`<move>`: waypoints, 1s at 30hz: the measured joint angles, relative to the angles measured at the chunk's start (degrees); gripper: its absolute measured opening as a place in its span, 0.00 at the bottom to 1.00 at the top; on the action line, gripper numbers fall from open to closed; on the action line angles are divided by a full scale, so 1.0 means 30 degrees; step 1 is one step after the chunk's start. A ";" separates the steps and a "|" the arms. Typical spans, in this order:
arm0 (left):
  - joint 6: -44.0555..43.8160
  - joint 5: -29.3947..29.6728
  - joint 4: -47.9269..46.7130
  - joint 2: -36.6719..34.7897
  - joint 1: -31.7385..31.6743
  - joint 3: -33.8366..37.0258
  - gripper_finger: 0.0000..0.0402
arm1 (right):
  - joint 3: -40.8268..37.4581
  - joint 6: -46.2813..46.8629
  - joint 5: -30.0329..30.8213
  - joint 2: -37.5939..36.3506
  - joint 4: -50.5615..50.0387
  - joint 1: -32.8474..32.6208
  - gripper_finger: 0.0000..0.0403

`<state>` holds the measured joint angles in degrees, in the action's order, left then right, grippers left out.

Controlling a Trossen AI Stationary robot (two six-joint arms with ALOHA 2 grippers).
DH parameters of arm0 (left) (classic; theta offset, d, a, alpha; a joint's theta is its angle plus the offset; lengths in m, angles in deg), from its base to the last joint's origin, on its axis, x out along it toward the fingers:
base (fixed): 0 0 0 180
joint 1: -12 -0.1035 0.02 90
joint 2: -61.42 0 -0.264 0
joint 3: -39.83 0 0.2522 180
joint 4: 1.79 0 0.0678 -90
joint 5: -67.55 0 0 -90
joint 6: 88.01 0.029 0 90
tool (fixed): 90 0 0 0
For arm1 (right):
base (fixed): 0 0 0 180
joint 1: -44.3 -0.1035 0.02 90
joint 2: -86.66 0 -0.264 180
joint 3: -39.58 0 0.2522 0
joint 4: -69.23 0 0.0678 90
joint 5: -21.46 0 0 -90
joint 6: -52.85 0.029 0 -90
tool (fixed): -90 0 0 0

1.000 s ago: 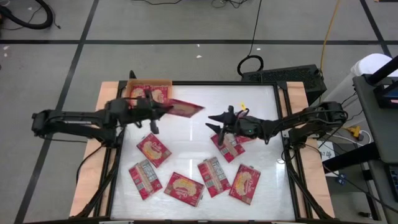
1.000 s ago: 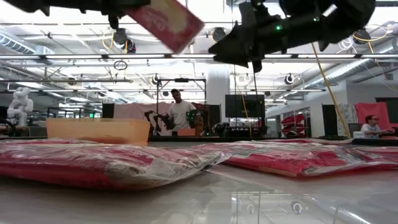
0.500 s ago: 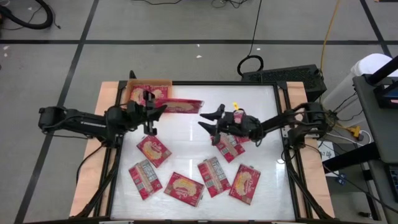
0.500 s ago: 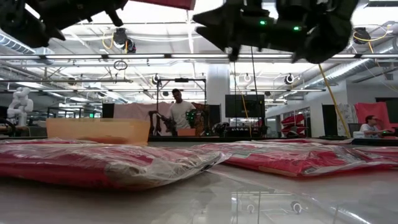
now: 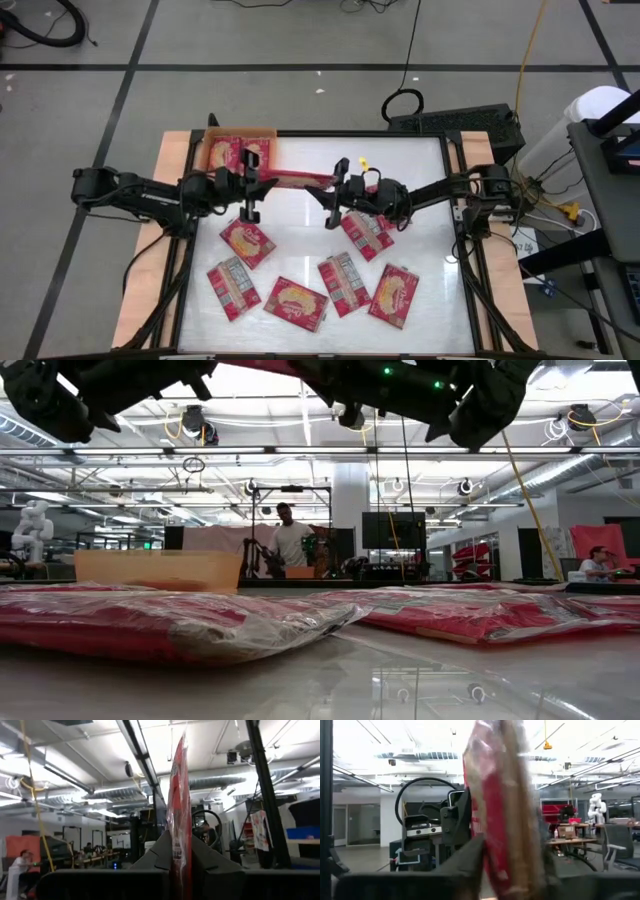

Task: Sort popcorn bags into baskets
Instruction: Put the red popcorn bag into the orange bin

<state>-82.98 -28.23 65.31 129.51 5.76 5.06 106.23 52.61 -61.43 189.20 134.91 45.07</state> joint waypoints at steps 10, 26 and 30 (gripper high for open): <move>0.0528 0.2278 -0.7870 -0.3755 0.0015 0.0000 0.38 | -0.0131 0.0221 0.0039 -0.2382 -0.7384 -0.0002 0.06; -0.1399 0.4419 -2.4299 -0.4404 0.0848 -0.6053 0.62 | -0.0029 0.1974 -0.3380 -0.6166 -2.0296 0.1039 0.06; -0.1718 0.3310 -2.7105 -0.1653 0.1004 -0.8727 0.62 | -0.0029 0.2237 -0.3395 -0.5719 -2.0464 0.1073 0.05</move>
<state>-88.13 -18.30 -16.01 124.55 8.77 -21.12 106.14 59.32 -71.61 172.04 73.52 48.29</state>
